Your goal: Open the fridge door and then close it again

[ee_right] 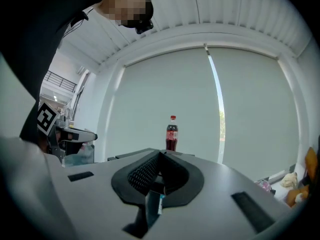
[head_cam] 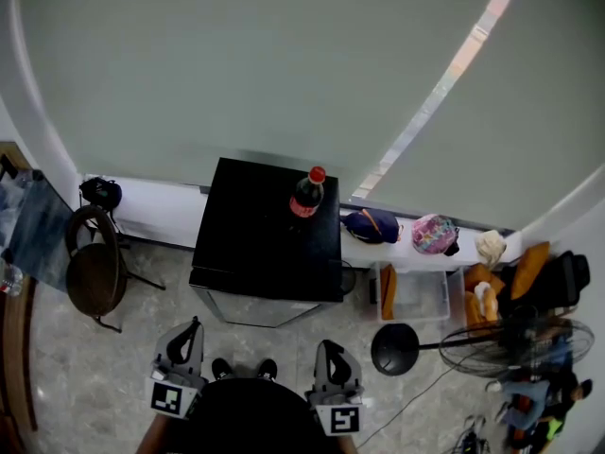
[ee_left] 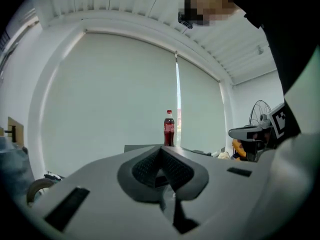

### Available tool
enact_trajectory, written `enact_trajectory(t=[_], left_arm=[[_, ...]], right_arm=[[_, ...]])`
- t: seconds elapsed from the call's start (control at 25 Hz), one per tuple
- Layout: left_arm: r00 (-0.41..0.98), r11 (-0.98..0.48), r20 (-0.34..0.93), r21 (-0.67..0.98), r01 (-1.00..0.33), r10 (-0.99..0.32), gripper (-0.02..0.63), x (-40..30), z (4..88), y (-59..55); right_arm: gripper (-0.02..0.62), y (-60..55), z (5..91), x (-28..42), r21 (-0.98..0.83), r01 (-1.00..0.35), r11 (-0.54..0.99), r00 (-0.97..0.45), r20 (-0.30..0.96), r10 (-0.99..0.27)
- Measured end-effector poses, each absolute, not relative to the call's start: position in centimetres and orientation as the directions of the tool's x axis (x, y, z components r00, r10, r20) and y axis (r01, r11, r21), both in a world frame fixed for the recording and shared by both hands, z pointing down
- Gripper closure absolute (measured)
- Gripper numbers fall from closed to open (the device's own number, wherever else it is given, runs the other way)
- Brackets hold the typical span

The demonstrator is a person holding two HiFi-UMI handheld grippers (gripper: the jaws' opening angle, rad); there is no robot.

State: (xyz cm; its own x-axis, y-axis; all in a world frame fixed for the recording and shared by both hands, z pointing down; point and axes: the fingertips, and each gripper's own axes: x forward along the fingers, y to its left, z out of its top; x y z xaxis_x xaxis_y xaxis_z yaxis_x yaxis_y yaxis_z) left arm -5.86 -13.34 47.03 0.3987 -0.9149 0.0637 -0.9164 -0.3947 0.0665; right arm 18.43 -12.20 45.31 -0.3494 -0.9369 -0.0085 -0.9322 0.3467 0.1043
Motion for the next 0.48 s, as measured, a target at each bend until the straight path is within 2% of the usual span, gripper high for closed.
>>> enact_trajectory(t=[0.28,0.48], left_arm=[[0.417,-0.417,0.058,0.005,-0.909,-0.907,0.600,-4.5,46.4,-13.4],[0.400,-0.402,0.073,-0.018,-0.915,-0.913,0.600,-4.0,46.5,-13.1]], right_arm=[[0.584,-12.4,44.9,19.5,0.092,-0.941,0.326,-0.331,-0.037,-0.943],[0.584,-12.3,45.3,19.6,0.093,-0.939,0.331,-0.333,-0.013,-0.943]])
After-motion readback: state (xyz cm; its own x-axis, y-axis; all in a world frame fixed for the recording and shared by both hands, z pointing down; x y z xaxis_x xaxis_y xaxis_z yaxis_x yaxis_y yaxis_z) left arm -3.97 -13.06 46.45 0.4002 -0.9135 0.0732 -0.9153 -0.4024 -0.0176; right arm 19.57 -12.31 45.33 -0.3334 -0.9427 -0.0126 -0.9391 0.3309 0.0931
